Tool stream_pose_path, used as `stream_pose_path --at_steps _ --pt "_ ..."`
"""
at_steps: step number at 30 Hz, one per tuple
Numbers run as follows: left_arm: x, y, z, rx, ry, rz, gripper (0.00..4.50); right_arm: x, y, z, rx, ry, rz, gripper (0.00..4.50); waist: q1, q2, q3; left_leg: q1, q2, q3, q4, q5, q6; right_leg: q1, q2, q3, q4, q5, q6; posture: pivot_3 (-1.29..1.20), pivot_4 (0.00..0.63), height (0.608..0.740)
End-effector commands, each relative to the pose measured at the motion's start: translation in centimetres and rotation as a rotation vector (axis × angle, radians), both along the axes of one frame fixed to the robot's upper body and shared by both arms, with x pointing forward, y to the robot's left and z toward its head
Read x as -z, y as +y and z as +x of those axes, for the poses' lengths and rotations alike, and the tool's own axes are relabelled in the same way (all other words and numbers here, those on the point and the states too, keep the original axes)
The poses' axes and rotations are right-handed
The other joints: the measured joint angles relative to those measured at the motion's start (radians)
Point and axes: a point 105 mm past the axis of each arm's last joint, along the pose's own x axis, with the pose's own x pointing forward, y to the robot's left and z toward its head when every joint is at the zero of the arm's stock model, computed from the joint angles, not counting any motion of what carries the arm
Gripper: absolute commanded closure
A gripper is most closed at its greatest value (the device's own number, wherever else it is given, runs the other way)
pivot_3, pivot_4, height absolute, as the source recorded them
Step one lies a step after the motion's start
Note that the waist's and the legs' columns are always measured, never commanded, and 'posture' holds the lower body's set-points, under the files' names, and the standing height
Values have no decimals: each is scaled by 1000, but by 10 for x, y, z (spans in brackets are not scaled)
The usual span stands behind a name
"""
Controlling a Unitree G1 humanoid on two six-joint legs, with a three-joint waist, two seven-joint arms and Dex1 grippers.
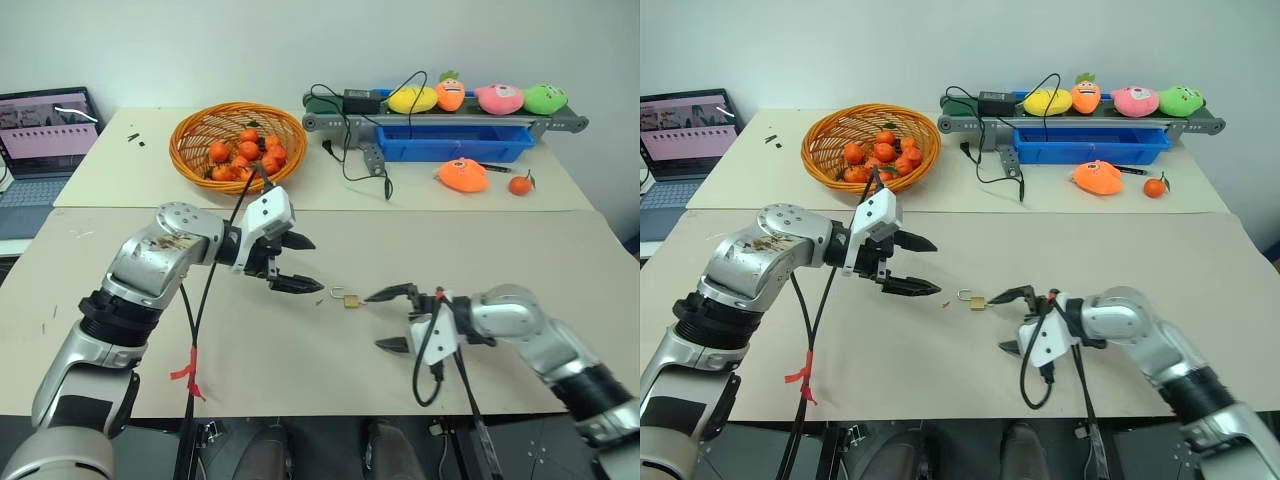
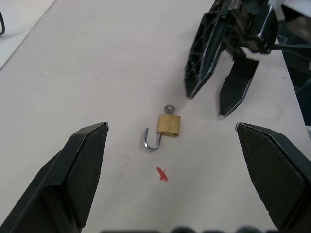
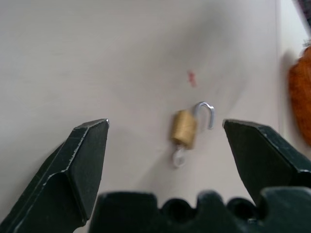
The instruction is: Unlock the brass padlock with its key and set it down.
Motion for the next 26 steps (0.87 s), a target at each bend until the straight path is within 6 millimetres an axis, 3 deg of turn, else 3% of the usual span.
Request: stream_pose_path --at_steps 1,7,11,14,16,19,26 --pt "-14 1 -1 4 -52 -42 0 -31 -5 7 160 130 161 34 0 0 0 0 0 0 0 0 0 0 0 0 0 0 0 0 150 740" --pt "-35 3 5 -61 -188 -219 0 -75 -26 29 447 534 580 34 3 0 0 0 1 -3 0 0 0 0 0 0 0 0 -1 0 150 740" --pt "-42 10 4 -112 -209 -286 0 -90 -27 21 444 589 631 34 13 0 0 0 1 -5 0 -1 1 0 0 0 -1 0 -1 0 150 740" --pt "-38 13 -2 -130 -179 -290 0 -99 -14 10 407 591 619 34 15 0 0 -2 0 -4 0 -1 2 -1 0 -1 -1 0 -1 0 150 740" --pt "-34 15 -7 -135 -179 -282 0 -102 -6 5 393 589 622 34 15 0 0 -1 0 -5 0 -1 2 -1 0 0 -1 0 -1 0 150 740" --pt "-33 20 -10 -169 -161 -292 0 -91 -2 -4 410 610 589 34 18 0 0 -1 1 -5 0 -1 2 0 0 0 0 0 -1 0 150 740" --pt "-32 20 -10 -199 -146 -293 0 -82 -10 13 500 549 615 34 22 0 0 0 0 -6 1 -3 6 1 0 0 0 0 -1 0 150 740"
